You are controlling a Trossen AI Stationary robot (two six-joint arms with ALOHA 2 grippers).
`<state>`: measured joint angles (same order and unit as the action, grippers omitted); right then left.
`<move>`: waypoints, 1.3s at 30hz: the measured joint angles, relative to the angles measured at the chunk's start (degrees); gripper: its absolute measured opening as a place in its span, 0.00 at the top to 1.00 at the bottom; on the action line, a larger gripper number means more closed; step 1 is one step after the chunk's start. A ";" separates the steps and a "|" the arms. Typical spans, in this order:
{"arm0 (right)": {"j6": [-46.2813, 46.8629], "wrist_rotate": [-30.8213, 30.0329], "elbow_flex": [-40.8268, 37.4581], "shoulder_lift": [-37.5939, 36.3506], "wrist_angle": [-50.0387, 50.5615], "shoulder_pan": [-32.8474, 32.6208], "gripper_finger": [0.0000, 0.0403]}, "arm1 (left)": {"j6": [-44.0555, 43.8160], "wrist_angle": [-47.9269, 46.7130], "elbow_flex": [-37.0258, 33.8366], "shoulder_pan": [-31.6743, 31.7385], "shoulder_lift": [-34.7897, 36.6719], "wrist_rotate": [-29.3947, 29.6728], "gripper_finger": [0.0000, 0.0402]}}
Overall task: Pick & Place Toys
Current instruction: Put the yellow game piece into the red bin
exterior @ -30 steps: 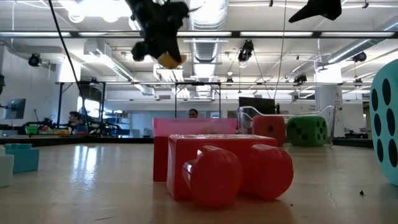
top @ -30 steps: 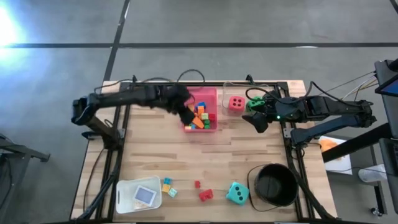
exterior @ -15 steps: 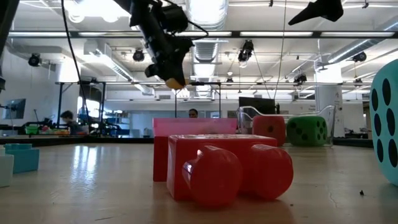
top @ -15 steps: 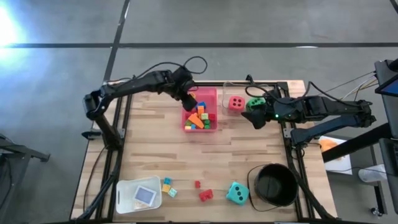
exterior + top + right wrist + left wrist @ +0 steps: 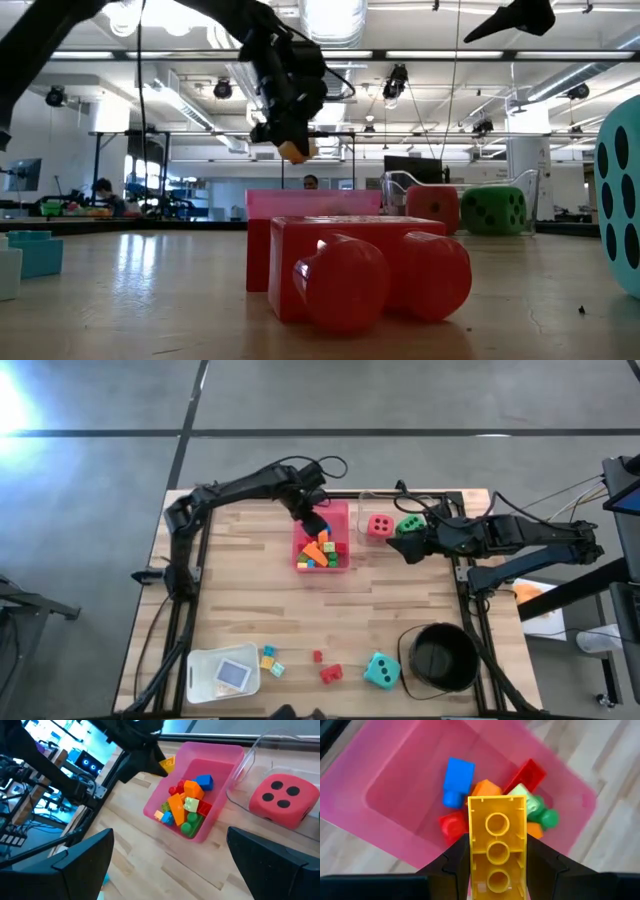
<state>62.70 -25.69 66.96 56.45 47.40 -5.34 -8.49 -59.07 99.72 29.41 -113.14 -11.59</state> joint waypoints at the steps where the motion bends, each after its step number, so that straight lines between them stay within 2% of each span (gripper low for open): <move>1: 0.16 0.00 0.00 0.04 -0.02 0.00 0.05 | 1.15 -1.04 1.29 0.27 -1.14 0.00 0.66; 8: 0.67 0.14 0.00 0.94 -0.40 0.00 0.05 | 3.99 -2.73 4.90 1.51 -6.42 0.16 0.66; 11: 1.01 0.24 0.00 1.51 -0.38 -0.02 0.05 | 1.14 -2.85 4.90 1.96 -7.77 1.30 0.66; 16: 1.40 0.66 0.00 2.31 -0.65 -0.04 0.05 | -6.81 -3.16 4.42 1.92 -8.30 7.34 0.66; 30: 1.67 2.16 0.00 3.33 -1.67 -0.04 0.05 | -17.15 -3.66 3.87 1.15 -8.26 3.62 0.66; 39: 1.82 2.31 0.00 3.29 -2.11 -0.04 0.05 | -12.66 -4.39 1.77 -5.29 -8.20 3.46 0.66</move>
<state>64.52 -23.38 66.96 59.75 45.29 -5.39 -21.14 -63.46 101.49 24.12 -121.34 -8.12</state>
